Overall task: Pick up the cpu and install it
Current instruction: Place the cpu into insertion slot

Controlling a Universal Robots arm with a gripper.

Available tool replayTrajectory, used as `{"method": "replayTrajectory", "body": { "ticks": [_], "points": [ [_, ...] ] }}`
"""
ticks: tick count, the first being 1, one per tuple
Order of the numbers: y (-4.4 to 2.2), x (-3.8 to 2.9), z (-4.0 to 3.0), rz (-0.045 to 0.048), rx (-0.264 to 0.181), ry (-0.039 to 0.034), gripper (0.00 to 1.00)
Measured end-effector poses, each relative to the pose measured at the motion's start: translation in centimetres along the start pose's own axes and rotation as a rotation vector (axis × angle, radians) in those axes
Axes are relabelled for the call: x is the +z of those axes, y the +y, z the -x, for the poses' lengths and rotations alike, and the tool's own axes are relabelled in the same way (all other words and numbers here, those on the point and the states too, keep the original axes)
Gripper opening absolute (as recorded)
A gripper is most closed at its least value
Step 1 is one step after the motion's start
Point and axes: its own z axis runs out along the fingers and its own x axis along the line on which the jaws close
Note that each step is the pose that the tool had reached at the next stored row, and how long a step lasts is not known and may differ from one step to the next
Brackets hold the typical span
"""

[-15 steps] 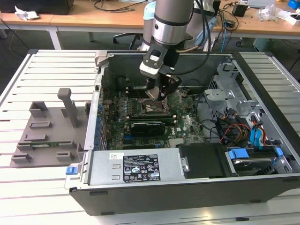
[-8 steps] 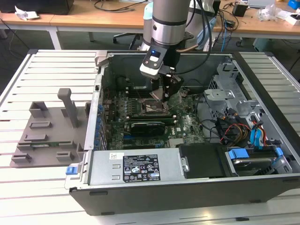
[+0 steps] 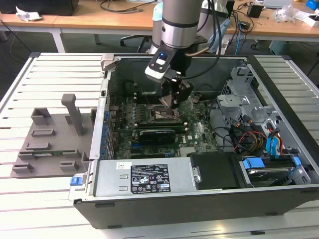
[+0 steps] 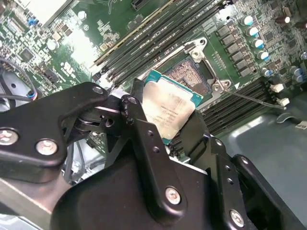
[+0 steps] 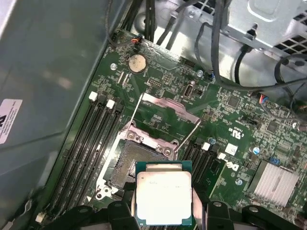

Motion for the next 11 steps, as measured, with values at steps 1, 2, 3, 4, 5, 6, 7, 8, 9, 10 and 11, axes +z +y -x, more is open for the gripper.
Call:
{"method": "replayTrajectory", "body": {
  "ticks": [1,2,3,4,5,6,7,8,9,10,11],
  "points": [
    [0.00,0.02,0.00,-0.0013,0.019,-0.0002,0.55],
    [0.00,0.03,0.00,-0.0026,0.039,-0.0003,0.55],
    [0.00,0.04,0.00,-0.0032,0.049,-0.0005,0.55],
    [0.00,0.05,0.00,-0.0038,0.059,-0.0008,0.55],
    [0.00,0.06,0.00,-0.0047,0.071,-0.0012,0.55],
    [0.00,0.07,0.00,-0.0055,0.080,-0.0014,0.55],
    [0.00,0.08,0.00,-0.0062,0.092,-0.0016,0.55],
    [0.00,0.09,-0.01,-0.0068,0.100,-0.0019,0.55],
    [0.00,0.12,-0.01,-0.0094,0.128,-0.0041,0.55],
    [0.00,0.14,-0.01,-0.0108,0.144,-0.0051,0.55],
    [0.01,0.16,-0.01,-0.0119,0.158,-0.0062,0.55]
  ]
}}
